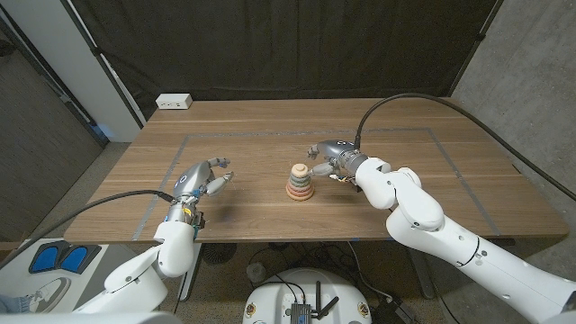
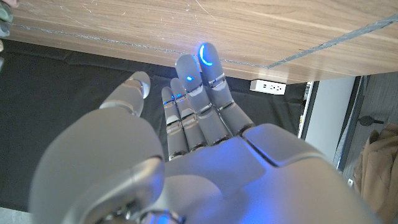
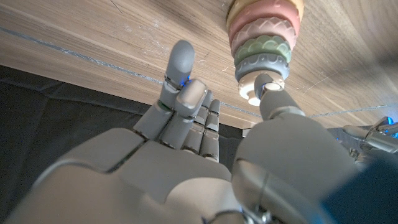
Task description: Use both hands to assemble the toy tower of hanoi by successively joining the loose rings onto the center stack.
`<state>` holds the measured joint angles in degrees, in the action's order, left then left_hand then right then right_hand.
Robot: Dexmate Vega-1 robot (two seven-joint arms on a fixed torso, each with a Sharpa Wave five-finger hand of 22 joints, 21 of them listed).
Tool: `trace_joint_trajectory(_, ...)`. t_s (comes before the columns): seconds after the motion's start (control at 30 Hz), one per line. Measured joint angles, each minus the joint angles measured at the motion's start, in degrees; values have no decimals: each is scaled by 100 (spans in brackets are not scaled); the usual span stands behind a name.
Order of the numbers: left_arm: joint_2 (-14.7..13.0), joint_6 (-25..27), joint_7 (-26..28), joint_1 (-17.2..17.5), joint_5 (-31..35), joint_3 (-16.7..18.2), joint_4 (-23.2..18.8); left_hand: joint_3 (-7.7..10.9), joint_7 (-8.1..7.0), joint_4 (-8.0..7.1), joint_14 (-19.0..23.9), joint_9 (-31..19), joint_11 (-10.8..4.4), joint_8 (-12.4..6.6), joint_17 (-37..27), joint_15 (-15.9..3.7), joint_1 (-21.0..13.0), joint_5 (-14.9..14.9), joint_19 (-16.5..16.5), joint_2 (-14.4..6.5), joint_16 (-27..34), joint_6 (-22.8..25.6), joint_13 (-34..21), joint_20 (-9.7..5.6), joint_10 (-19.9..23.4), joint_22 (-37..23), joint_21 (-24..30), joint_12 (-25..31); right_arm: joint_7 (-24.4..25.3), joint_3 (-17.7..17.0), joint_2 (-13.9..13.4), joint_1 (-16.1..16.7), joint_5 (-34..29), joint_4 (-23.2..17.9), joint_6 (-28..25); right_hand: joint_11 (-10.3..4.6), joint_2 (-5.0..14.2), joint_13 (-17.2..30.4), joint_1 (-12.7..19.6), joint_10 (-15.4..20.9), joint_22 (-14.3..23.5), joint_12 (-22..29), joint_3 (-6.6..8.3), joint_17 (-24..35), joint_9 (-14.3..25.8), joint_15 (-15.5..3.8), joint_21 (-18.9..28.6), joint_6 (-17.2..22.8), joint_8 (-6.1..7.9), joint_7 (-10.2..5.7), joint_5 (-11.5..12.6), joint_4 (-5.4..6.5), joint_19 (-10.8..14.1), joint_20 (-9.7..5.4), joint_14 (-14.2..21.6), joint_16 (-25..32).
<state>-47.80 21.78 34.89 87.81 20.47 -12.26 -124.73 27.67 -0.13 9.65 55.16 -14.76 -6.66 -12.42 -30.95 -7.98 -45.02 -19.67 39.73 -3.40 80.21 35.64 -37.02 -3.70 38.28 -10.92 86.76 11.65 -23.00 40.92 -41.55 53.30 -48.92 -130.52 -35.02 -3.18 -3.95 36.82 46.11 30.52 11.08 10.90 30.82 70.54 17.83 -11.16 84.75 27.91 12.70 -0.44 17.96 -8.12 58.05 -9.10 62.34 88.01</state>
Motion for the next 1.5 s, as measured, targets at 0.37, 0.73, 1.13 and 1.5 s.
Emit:
trace_joint_trajectory(0.37, -26, 85, -29, 42, 32, 64, -78, 7, 0, 8, 0, -29, 0, 0, 2, 0, 0, 0, 0, 0, 0, 0, 0, 0, 0, 0, 0, 0, 641, -273, -172, 292, 485, -151, -183, -35, 112, -73, 5, 141, 0, 36, 25, 17, 14, 0, -22, 55, 4, -17, 0, -25, 0, 0, 0, 0)
trace_joint_trajectory(0.73, 6, 83, -32, -40, 62, 38, -54, 41, 0, 8, 0, -28, 0, 0, 16, 0, 30, 0, 0, 30, 32, 0, 0, 0, 0, 0, 0, 1, 1314, -583, -427, 660, 973, -394, -457, -92, 211, -124, 29, 256, -1, 37, 128, 16, 14, 0, -22, 34, 4, 4, 0, -33, 34, -33, 1, 0)
trace_joint_trajectory(1.13, 29, 76, -80, -174, 80, -69, -13, 40, 1, 8, 0, -28, -1, 0, 15, 0, 30, 0, 0, 30, 32, -1, 14, 0, -45, -1, 0, -22, 1927, -791, -691, 978, 1335, -595, -719, -184, 353, -183, 172, 348, -1, 36, 265, 16, 68, 0, -44, 279, 136, -117, 100, -139, 33, -33, 1, 44)
trace_joint_trajectory(1.5, 33, 193, -101, -289, 163, -181, -27, 71, 1, 39, 0, -14, 61, 0, 15, 0, 54, 0, 0, 54, 54, -1, 66, 0, -107, -2, 0, -53, 2567, -962, -1017, 1305, 1581, -664, -785, -248, 345, -235, 286, 365, -1, 36, 320, 16, 94, 0, -44, 133, 105, -159, 133, -194, 33, -32, 1, 85)
